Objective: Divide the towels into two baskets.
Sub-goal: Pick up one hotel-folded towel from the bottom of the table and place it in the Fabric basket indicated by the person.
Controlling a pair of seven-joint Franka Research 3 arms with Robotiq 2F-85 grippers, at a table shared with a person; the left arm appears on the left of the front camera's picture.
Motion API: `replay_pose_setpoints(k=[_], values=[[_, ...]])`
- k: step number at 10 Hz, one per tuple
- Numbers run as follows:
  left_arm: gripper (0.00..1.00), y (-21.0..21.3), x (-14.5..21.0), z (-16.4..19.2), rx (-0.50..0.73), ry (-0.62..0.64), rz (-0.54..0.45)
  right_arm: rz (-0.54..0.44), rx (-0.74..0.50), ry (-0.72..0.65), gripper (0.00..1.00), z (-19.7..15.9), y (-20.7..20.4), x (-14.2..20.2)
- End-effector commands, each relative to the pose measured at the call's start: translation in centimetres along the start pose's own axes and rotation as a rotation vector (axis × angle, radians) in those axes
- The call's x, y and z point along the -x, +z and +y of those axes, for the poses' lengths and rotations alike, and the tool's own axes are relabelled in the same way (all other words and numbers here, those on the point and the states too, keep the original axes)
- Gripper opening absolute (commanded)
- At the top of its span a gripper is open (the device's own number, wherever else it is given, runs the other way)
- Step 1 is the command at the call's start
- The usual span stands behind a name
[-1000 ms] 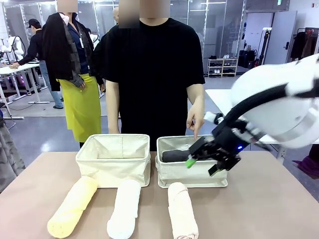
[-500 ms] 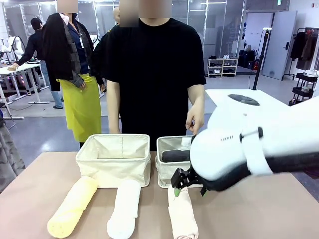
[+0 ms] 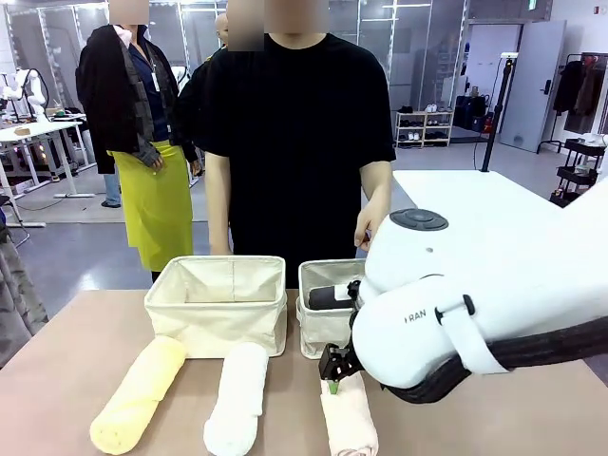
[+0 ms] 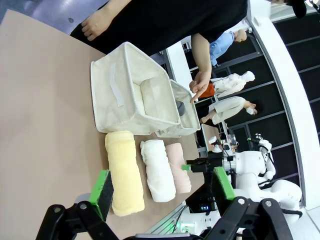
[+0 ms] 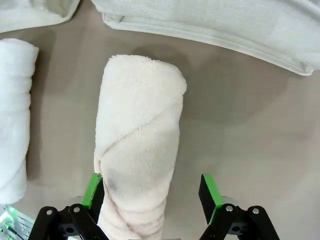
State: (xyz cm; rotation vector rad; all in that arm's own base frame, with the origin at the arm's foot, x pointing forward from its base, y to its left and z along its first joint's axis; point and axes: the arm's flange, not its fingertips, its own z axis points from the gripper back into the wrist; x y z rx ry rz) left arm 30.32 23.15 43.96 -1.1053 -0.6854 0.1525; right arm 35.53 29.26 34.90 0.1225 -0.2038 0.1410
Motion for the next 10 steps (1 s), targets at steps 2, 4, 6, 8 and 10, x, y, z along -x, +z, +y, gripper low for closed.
replay_pose_setpoints(k=[2,4,6,8,10], values=[[1.00,0.3,-0.2,-0.1,0.024,-0.004,-0.012,0.010,-0.017,-0.034,0.96,3.0,-3.1,-0.6],[1.00,0.3,-0.2,-0.1,0.024,-0.004,-0.012,0.101,-0.042,-0.017,0.96,2.5,-4.5,-0.8],[1.00,0.3,-0.2,-0.1,0.024,-0.004,-0.012,0.190,-0.105,0.066,0.83,2.0,-4.7,-0.8],[1.00,0.3,-0.2,-0.1,0.024,-0.004,-0.012,0.185,-0.099,0.072,0.63,2.0,-4.3,-0.9],[1.00,0.3,-0.2,-0.1,0.024,-0.004,-0.012,0.185,-0.094,0.072,0.43,1.8,-4.0,-0.9]])
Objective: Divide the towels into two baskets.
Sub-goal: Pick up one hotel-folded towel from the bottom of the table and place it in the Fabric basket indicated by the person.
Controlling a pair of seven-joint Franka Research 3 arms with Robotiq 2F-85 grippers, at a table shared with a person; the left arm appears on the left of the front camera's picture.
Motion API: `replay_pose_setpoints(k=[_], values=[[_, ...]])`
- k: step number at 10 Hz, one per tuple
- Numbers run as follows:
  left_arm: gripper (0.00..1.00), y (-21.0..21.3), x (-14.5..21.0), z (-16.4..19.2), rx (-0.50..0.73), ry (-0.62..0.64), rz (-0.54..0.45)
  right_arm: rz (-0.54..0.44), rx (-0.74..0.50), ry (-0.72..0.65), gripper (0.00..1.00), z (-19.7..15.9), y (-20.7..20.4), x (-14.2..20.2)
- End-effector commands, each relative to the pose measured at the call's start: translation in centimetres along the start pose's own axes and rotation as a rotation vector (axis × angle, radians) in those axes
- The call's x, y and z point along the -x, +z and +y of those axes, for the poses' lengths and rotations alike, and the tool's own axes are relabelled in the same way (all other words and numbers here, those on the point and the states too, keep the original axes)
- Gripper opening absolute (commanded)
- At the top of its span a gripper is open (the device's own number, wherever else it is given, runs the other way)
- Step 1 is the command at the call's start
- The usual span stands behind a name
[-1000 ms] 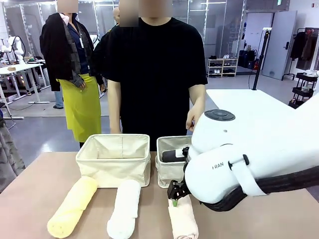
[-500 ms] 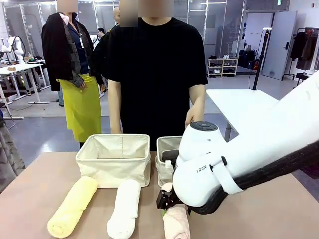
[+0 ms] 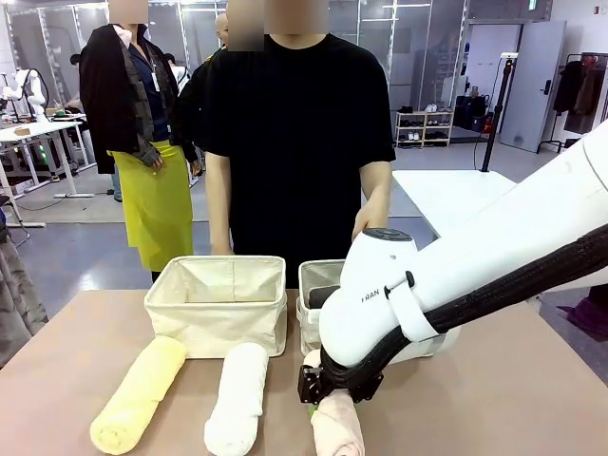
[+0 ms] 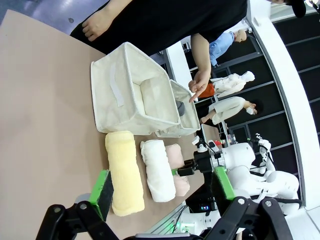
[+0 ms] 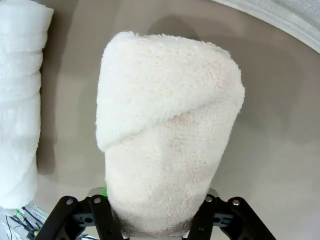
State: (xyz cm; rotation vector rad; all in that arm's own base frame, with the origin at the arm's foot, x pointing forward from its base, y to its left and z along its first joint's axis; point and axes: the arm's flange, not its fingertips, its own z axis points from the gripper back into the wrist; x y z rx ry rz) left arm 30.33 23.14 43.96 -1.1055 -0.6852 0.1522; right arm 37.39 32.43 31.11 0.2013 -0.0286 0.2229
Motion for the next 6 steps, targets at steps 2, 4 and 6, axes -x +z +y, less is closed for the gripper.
replay_pose_setpoints(k=[2,4,6], values=[[1.00,0.3,-0.2,0.0,0.023,-0.004,-0.013,-0.007,-0.012,0.000,0.23,-0.7,1.5,0.5],[1.00,0.3,-0.2,0.0,0.023,-0.004,-0.013,0.037,-0.011,0.131,0.23,-1.3,5.4,1.7],[1.00,0.3,-0.2,0.0,0.023,-0.004,-0.013,0.067,0.067,0.326,0.23,-1.7,11.2,3.3]])
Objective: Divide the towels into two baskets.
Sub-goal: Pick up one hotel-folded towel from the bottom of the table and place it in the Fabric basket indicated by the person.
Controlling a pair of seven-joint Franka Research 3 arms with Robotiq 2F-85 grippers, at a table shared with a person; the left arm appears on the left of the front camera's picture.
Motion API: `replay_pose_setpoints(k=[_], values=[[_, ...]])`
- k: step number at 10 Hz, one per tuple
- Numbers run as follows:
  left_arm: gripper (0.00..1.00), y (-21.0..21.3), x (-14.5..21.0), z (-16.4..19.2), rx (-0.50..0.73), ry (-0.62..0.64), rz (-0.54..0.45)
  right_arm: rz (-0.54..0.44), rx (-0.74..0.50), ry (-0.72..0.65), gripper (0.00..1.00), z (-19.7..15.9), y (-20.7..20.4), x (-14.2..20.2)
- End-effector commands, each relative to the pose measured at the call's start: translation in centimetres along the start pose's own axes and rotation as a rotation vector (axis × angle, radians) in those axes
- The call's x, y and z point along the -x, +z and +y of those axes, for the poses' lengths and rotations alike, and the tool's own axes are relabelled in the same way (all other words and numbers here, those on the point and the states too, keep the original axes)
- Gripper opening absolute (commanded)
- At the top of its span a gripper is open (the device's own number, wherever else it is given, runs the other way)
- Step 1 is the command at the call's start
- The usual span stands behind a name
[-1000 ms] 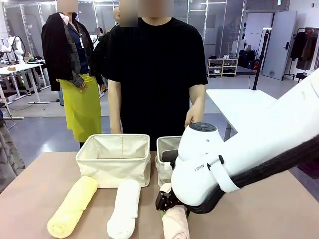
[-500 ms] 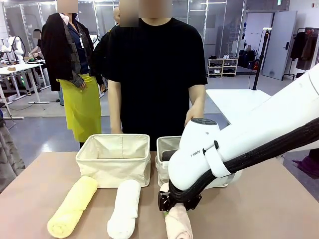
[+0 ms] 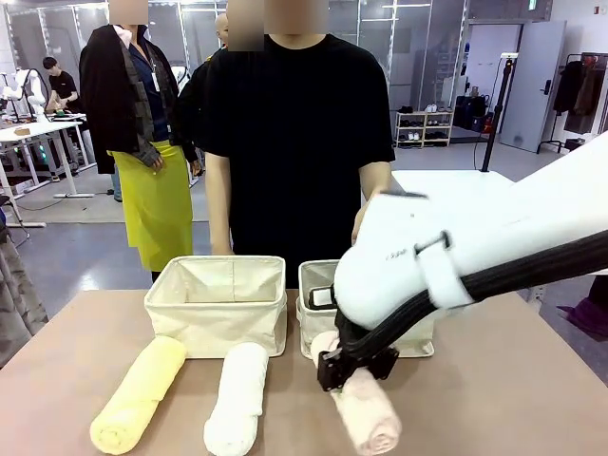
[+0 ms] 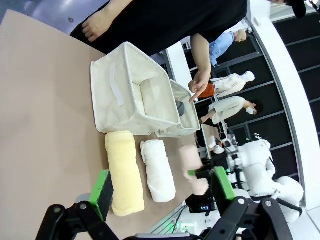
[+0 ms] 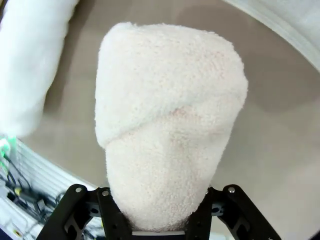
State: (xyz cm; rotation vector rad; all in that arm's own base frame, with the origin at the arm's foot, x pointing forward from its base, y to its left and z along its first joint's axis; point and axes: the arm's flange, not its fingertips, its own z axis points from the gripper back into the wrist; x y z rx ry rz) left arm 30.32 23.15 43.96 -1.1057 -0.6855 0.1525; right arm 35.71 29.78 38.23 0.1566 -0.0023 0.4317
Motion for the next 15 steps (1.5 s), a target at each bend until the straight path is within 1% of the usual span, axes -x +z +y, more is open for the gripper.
replay_pose_setpoints(k=[1,3,4,5,6,9,10,11,12,13,14,15], values=[[1.00,0.3,-0.2,-0.1,0.023,-0.004,-0.012,0.023,0.035,0.226,0.23,-0.6,5.3,2.4],[1.00,0.3,-0.2,-0.1,0.023,-0.004,-0.012,0.050,0.152,0.530,0.23,-0.9,8.2,3.0],[1.00,0.3,-0.2,-0.1,0.023,-0.004,-0.012,0.057,0.194,0.608,0.23,-1.2,8.9,3.1],[1.00,0.3,-0.2,-0.1,0.023,-0.004,-0.012,0.055,0.186,0.671,0.23,-1.4,9.2,3.2],[1.00,0.3,-0.2,-0.1,0.023,-0.004,-0.012,0.080,0.156,0.490,0.23,-0.6,8.8,3.6],[1.00,0.3,-0.2,-0.1,0.023,-0.004,-0.012,0.080,0.156,0.490,0.23,-0.6,8.8,3.6],[1.00,0.3,-0.2,-0.1,0.023,-0.004,-0.012,0.091,0.177,0.538,0.32,-1.3,8.8,3.4],[1.00,0.3,-0.2,-0.1,0.023,-0.004,-0.012,0.051,0.226,0.699,0.32,-1.3,10.3,2.6],[1.00,0.3,-0.2,-0.1,0.023,-0.004,-0.012,0.050,0.251,0.816,0.32,-1.6,11.7,1.2],[1.00,0.3,-0.2,-0.1,0.023,-0.004,-0.012,0.064,0.218,0.925,0.32,-2.0,12.6,-0.3],[1.00,0.3,-0.2,-0.1,0.023,-0.004,-0.012,0.057,0.210,0.993,0.32,-2.9,13.4,-2.2],[1.00,0.3,-0.2,-0.1,0.023,-0.004,-0.012,0.096,0.293,1.063,0.32,-3.7,13.9,-4.5]])
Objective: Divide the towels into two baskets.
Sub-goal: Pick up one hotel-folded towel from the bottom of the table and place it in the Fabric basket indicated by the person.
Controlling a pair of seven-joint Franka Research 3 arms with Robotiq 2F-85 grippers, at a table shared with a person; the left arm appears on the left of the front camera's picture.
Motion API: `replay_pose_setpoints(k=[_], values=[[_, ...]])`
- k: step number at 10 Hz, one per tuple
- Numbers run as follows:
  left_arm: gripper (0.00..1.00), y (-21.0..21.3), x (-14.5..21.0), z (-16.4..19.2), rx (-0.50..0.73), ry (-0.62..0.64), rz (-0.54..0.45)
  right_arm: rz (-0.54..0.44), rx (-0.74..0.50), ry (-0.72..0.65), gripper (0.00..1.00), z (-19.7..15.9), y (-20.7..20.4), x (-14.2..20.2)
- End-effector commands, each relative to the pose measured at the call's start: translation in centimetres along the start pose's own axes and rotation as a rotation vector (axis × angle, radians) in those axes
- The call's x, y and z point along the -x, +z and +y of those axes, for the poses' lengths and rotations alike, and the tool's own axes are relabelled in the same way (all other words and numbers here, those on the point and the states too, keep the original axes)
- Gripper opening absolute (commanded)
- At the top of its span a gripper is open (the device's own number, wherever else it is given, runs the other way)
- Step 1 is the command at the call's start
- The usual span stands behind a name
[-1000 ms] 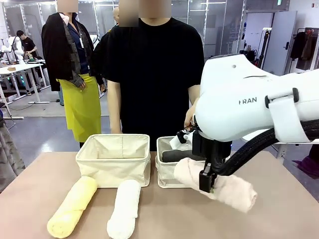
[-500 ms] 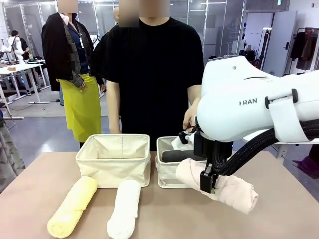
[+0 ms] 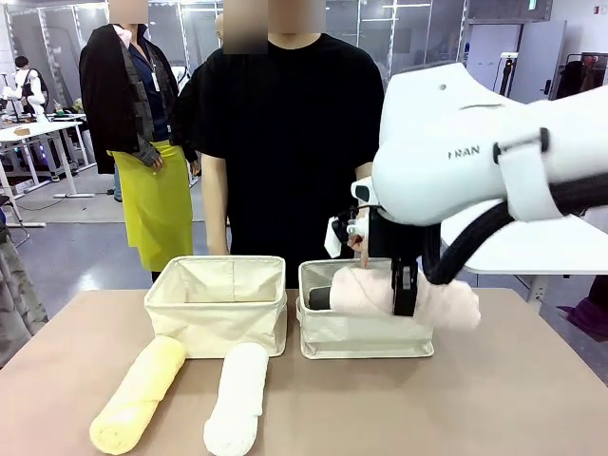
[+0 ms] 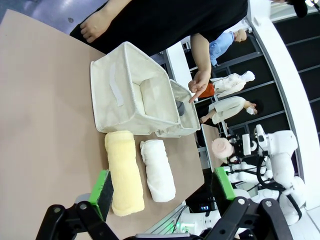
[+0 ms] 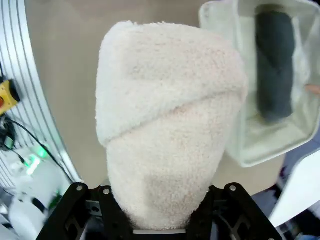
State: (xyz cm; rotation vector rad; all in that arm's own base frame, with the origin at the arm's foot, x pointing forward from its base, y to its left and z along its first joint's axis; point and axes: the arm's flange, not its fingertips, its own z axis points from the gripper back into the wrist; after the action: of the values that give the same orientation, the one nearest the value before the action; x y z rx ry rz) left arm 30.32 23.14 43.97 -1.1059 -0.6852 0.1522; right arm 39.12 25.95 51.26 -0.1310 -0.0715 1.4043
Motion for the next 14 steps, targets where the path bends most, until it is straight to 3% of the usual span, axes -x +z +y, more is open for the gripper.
replay_pose_setpoints(k=[1,5,6,11,12,13,14], values=[[1.00,0.3,-0.2,0.0,0.023,-0.004,-0.013,0.041,0.058,0.148,0.32,-4.8,-0.1,-1.5],[1.00,0.3,-0.2,0.0,0.023,-0.004,-0.013,-0.038,0.103,0.199,0.32,-12.9,-3.9,-4.7],[1.00,0.3,-0.2,0.0,0.023,-0.004,-0.013,-0.004,0.113,0.211,0.32,-14.0,-4.9,-5.4],[1.00,0.3,-0.2,0.0,0.023,-0.004,-0.013,-0.016,0.065,0.172,0.32,-16.9,-9.0,-5.9],[1.00,0.3,-0.2,0.0,0.023,-0.004,-0.013,-0.021,0.056,0.181,0.57,-16.8,-9.3,-5.8],[1.00,0.3,-0.2,0.0,0.023,-0.004,-0.013,-0.014,0.061,0.186,0.71,-16.8,-9.5,-5.7],[1.00,0.3,-0.2,0.0,0.023,-0.004,-0.013,-0.018,0.061,0.187,0.96,-16.7,-9.4,-5.7]])
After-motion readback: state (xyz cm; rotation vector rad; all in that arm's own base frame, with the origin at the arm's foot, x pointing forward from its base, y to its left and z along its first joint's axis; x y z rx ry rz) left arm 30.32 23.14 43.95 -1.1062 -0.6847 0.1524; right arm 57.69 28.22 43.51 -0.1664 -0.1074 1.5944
